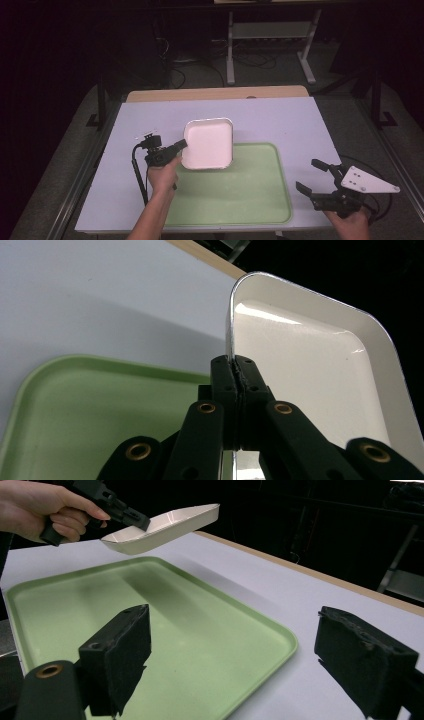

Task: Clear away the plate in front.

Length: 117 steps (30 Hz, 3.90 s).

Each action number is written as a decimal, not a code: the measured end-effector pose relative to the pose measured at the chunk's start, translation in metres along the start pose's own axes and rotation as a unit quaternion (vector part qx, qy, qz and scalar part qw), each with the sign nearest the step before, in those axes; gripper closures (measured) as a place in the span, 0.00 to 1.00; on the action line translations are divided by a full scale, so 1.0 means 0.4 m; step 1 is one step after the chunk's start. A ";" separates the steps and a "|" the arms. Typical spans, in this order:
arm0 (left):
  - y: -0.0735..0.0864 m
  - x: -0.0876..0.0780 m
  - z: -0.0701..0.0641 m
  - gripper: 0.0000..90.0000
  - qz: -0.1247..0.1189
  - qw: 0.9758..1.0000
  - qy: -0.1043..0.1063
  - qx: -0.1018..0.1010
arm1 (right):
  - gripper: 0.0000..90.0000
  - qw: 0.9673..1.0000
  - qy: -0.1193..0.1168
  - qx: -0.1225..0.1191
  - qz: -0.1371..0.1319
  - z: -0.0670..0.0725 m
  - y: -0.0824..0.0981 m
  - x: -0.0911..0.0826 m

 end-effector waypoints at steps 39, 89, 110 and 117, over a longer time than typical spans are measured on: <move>0.208 -0.006 0.007 0.99 0.074 0.993 -0.090 0.034 | 0.16 1.000 -0.009 -0.006 0.003 0.013 -0.002 0.010; 0.260 -0.024 -0.002 0.95 0.054 0.994 -0.095 -0.018 | 0.16 1.000 -0.017 -0.012 0.011 0.018 0.002 0.023; 0.239 -0.067 -0.009 0.81 0.034 0.996 -0.069 0.045 | 0.16 1.000 -0.016 -0.011 0.016 0.020 0.002 0.037; 0.222 -0.079 -0.009 0.75 0.023 0.996 -0.053 0.068 | 0.16 1.000 -0.012 -0.008 0.020 0.020 0.005 0.040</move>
Point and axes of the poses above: each handheld gripper's, and its own axes: x roughly forward along the jaws, y roughly out of its underside, z roughly to its left, the point moved 4 cm from there along x, roughly forward along the jaws, and after that the axes turned 3 degrees about y, right-handed, at the moved point
